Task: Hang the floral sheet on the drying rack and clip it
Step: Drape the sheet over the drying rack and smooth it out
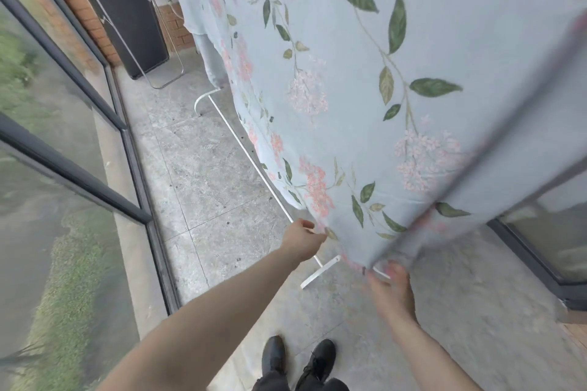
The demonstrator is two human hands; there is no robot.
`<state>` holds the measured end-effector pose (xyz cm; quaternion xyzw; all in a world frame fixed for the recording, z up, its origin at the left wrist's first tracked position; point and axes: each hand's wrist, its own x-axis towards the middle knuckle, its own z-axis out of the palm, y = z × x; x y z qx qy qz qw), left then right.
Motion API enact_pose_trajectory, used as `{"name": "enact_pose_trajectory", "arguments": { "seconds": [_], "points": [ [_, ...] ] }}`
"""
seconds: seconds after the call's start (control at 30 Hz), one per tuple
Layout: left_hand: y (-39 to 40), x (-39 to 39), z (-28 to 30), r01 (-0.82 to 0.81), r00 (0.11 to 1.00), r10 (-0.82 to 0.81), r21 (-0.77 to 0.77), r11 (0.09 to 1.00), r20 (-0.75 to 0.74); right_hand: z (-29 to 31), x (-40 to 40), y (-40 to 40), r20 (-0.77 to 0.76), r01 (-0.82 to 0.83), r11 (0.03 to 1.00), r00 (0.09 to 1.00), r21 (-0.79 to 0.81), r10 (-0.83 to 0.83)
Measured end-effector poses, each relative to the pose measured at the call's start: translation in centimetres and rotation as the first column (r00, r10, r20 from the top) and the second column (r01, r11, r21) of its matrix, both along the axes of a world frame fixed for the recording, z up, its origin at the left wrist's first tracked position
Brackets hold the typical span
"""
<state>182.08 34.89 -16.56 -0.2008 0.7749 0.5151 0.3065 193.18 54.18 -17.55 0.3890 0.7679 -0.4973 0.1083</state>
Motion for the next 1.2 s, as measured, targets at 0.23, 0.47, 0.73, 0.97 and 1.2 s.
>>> {"name": "enact_pose_trajectory", "arguments": {
  "seconds": [0.23, 0.47, 0.73, 0.97, 1.2],
  "points": [
    [-0.9, 2.5, 10.6, 0.031, 0.949, 0.004, 0.105, 0.994, -0.317, 11.3, -4.9, 0.6, -0.519, -0.042, 0.982, 0.844, 0.186, 0.134],
    [0.5, 5.3, 16.0, 0.097, 0.885, -0.062, 0.052, 0.994, -0.462, 10.7, -5.9, 2.0, -0.512, -0.081, 0.952, 0.828, 0.295, 0.229],
    [9.0, 6.6, 20.8, -0.064, 0.795, 0.074, 0.039, 0.997, -0.602, 10.3, -6.7, 6.5, -0.443, -0.385, 0.845, 0.726, 0.372, 0.526],
    [16.2, 7.2, 25.6, -0.251, 0.626, 0.15, -0.016, 0.968, -0.765, 14.8, -6.7, 13.6, -0.452, -0.591, 0.731, 0.578, 0.342, 0.679],
    [18.8, 5.4, 27.9, -0.373, 0.598, 0.043, -0.23, 0.899, -0.8, 24.5, -10.1, 19.8, -0.844, -0.427, 0.87, 0.348, 0.246, 0.409]
  ]
}}
